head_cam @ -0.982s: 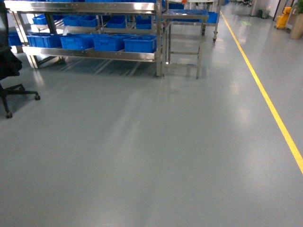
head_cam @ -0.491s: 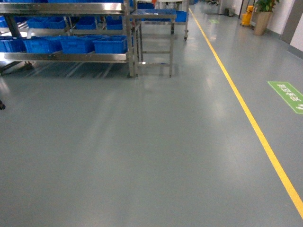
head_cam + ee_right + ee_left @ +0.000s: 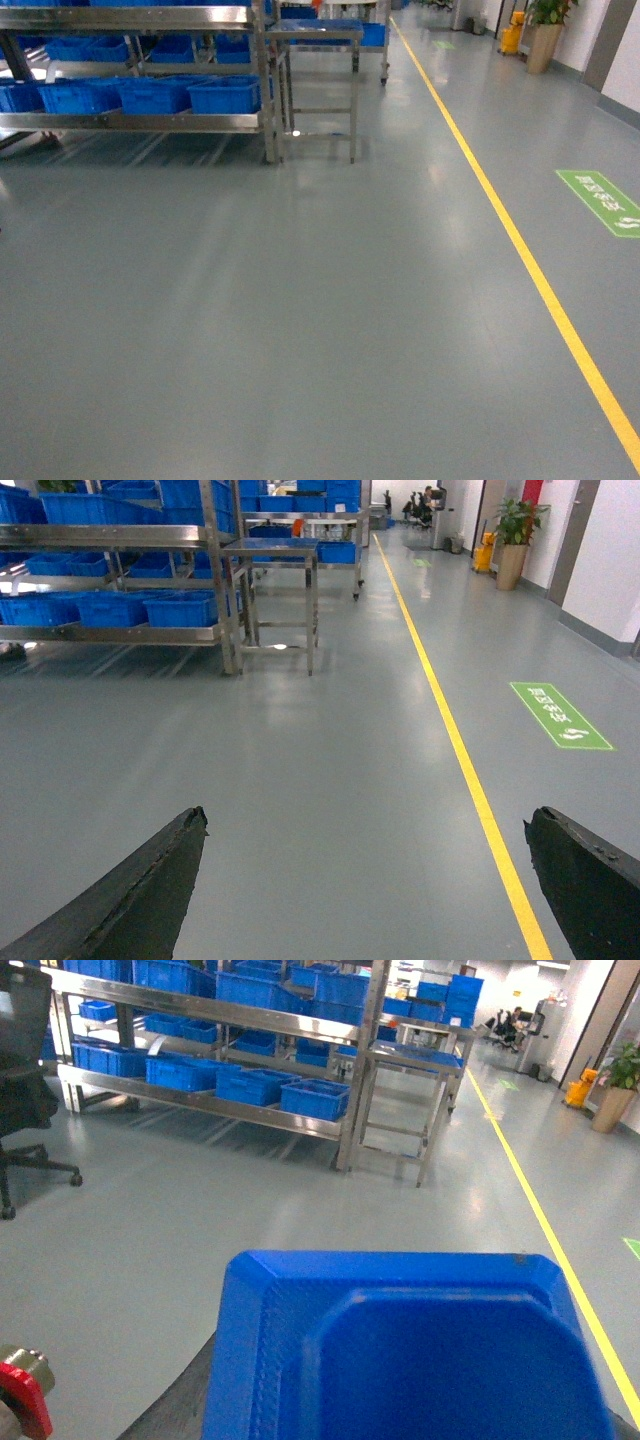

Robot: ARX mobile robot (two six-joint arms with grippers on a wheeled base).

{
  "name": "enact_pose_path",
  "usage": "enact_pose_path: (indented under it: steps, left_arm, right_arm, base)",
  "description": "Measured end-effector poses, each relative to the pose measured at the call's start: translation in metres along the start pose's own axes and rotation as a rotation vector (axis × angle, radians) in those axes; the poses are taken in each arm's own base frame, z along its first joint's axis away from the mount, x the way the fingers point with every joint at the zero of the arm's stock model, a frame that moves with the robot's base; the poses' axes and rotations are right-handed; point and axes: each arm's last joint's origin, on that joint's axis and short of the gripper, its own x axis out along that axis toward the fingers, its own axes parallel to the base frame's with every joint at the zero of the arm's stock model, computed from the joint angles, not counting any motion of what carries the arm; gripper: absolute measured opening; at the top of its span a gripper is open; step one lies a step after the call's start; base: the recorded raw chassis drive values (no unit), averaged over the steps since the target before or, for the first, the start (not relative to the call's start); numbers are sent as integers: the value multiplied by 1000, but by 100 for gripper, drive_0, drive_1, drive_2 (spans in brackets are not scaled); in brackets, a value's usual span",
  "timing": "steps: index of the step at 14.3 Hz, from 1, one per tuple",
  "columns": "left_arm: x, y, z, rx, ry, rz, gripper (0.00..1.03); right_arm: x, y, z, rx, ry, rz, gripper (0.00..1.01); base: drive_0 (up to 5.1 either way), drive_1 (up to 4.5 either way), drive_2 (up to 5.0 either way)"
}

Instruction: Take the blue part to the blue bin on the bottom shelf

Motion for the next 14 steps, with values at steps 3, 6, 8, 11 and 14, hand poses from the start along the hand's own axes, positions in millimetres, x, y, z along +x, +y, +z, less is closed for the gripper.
enact_pose_path:
  steps: [3, 6, 8, 11, 14]
  left_arm:
    - [0, 0, 0, 1, 2, 0, 43]
    - [0, 0, 0, 0, 0, 0, 43]
    - [0, 0, 0, -1, -1, 0, 43]
    - [0, 0, 0, 1, 1, 1, 43]
    - [0, 0, 0, -2, -3, 0, 43]
  right_arm:
    - [0, 0, 0, 0, 1, 0, 98]
    - [0, 0, 0, 0, 0, 0, 98]
    - [0, 0, 0, 0, -1, 0, 98]
    - [0, 0, 0, 0, -2, 0, 98]
    - [0, 0, 0, 0, -1, 0, 98]
  base:
    - [-5, 402, -412]
    - [-13, 414, -440]
    - [-4, 423, -430]
    - [-5, 419, -429]
    - [-5, 419, -429]
